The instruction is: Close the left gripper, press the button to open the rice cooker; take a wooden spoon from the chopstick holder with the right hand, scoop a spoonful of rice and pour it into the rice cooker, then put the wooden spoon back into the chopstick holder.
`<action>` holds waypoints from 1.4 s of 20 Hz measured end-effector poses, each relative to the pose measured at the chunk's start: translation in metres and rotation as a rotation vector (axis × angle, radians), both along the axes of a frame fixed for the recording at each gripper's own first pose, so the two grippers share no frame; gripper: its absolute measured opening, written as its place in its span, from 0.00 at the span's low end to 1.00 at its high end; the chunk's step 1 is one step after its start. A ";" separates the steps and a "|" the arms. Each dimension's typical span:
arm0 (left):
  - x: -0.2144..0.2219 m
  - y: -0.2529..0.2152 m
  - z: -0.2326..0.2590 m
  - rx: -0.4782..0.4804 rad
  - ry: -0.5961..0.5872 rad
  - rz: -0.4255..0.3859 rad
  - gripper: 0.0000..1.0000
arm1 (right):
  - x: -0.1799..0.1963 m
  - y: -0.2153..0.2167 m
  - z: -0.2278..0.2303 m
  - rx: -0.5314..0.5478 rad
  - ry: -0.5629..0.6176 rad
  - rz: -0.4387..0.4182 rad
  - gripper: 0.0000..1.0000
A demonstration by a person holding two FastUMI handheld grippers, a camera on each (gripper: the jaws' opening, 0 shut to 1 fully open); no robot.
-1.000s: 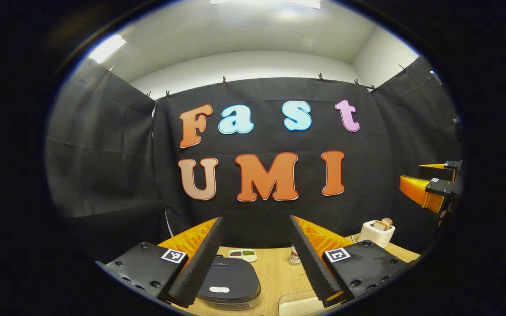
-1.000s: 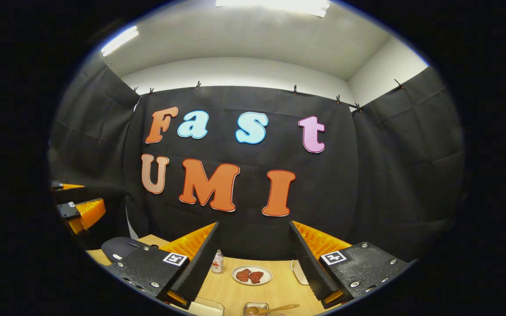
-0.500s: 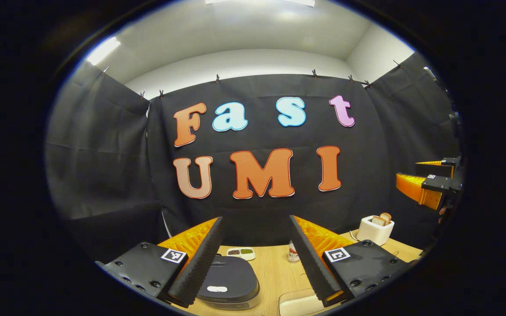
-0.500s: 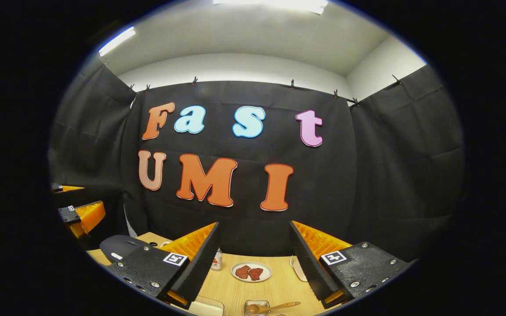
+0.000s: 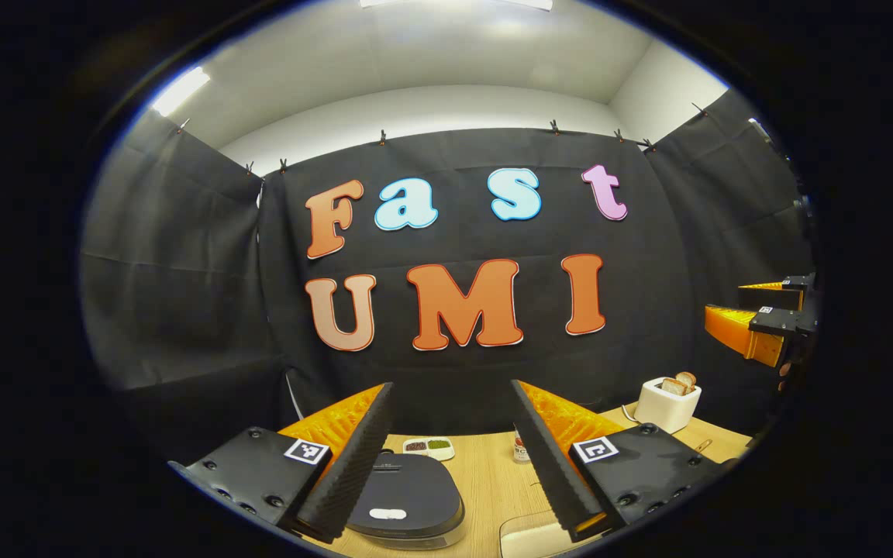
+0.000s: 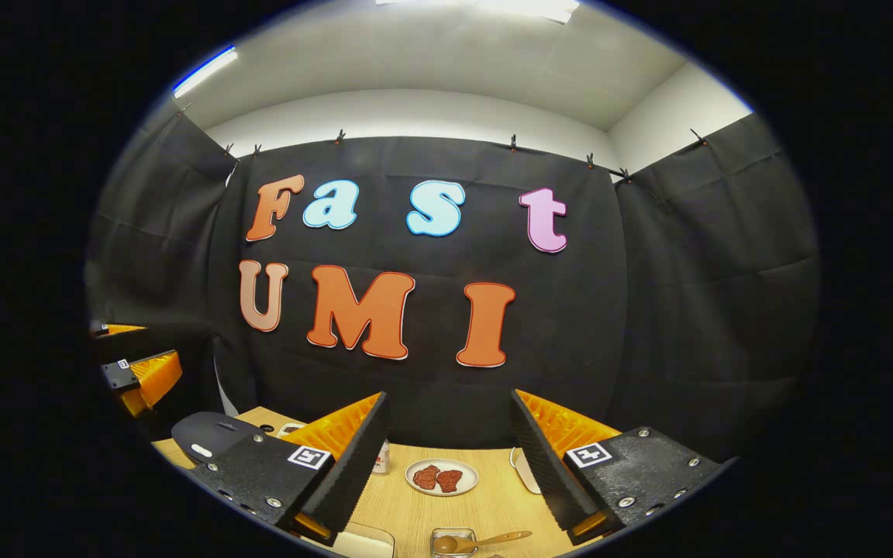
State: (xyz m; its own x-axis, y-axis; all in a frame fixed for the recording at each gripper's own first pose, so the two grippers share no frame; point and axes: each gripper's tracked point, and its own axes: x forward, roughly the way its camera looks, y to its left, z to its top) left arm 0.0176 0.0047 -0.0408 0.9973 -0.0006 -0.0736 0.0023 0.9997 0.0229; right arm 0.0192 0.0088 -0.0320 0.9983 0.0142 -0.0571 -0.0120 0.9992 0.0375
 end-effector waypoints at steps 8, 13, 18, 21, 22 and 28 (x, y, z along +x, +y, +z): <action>0.013 -0.002 -0.002 0.005 -0.016 -0.039 0.51 | 0.005 0.013 0.010 0.000 -0.055 0.011 0.96; 0.021 0.024 -0.052 -0.024 0.164 0.054 0.07 | 0.004 0.009 -0.009 -0.002 -0.009 0.001 0.95; 0.016 0.049 -0.110 -0.030 0.382 0.116 0.07 | 0.002 0.007 -0.025 0.000 0.034 -0.006 0.95; 0.012 0.058 -0.139 -0.067 0.496 0.139 0.07 | 0.000 0.004 -0.030 -0.015 0.046 -0.009 0.95; 0.012 0.060 -0.147 -0.093 0.536 0.135 0.07 | 0.000 0.003 -0.033 -0.020 0.054 -0.009 0.95; 0.016 0.086 -0.199 -0.246 0.790 0.105 0.06 | -0.009 0.001 -0.063 -0.037 0.143 -0.007 0.95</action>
